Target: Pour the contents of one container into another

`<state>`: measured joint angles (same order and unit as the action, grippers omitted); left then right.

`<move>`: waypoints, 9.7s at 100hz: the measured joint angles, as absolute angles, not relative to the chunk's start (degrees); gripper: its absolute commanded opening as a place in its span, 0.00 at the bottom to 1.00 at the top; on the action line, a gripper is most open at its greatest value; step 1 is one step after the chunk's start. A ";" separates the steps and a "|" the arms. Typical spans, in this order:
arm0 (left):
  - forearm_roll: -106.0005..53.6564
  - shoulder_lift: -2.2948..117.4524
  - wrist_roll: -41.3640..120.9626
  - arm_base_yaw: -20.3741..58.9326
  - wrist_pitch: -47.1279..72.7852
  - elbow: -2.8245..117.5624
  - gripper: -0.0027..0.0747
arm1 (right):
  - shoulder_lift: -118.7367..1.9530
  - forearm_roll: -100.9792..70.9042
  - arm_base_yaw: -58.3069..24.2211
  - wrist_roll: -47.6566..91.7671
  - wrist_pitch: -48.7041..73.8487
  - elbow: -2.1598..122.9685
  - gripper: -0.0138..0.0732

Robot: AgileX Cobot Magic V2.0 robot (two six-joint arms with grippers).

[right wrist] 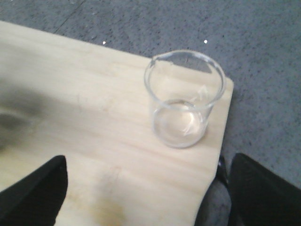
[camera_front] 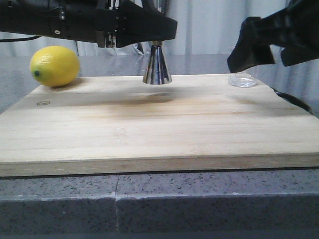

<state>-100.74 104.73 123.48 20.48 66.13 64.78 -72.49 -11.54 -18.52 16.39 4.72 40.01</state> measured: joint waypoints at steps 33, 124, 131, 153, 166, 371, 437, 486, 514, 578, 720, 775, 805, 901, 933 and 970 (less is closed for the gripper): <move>-100.74 104.73 123.48 20.48 66.13 64.78 0.33 | -55.12 -10.50 -18.14 12.88 27.01 40.01 0.85; -100.74 104.73 123.48 20.48 66.13 64.78 0.33 | -23.30 10.84 -16.75 -7.83 49.10 40.01 0.85; -100.74 104.73 123.48 20.48 66.13 64.78 0.33 | -23.30 11.07 -16.75 -7.83 49.10 40.01 0.85; -100.74 104.73 123.48 20.48 66.13 64.78 0.33 | -23.30 11.35 -16.75 -7.91 49.10 40.01 0.85; -100.74 104.73 123.48 20.48 66.13 64.80 0.33 | -23.30 11.35 -16.75 -7.91 49.10 40.01 0.85; -71.47 93.09 96.37 17.04 56.51 64.16 0.76 | -23.30 11.61 -16.75 -8.31 49.10 40.01 0.85; -8.63 60.22 16.11 17.04 58.77 67.96 0.75 | -23.30 11.61 -16.75 -8.31 49.23 40.01 0.85; 1.49 35.23 -0.31 17.04 54.27 49.56 0.69 | -23.30 11.61 -16.75 -8.31 51.13 40.01 0.85; 1.49 32.42 -0.73 17.04 49.53 44.27 0.31 | -23.30 11.61 -16.75 -8.31 51.40 40.01 0.46; 1.49 32.42 -0.86 17.04 47.92 43.90 0.01 | -23.30 11.61 -16.75 -8.31 50.22 40.01 0.08; 0.49 -0.33 -0.86 5.07 2.10 -0.24 0.01 | -23.30 11.65 -16.75 -8.31 49.99 40.01 0.08; 0.49 -0.33 -0.86 5.07 1.88 -0.24 0.01 | -23.30 11.65 -16.75 -8.31 49.99 40.01 0.08; 0.49 -0.33 -0.86 5.07 1.84 -0.24 0.01 | -23.30 11.65 -16.75 -8.31 49.99 40.01 0.08; 0.49 -0.33 -0.86 4.99 1.71 -0.24 0.01 | 0.45 7.99 1.08 -8.31 1.19 -1.56 0.08; 0.49 -0.33 -0.86 4.99 1.71 -0.24 0.01 | 0.45 7.86 1.08 -8.31 0.93 -1.56 0.08; 0.49 -0.33 -0.86 4.99 1.71 -0.24 0.01 | 0.45 7.86 1.08 -8.31 0.84 -1.56 0.08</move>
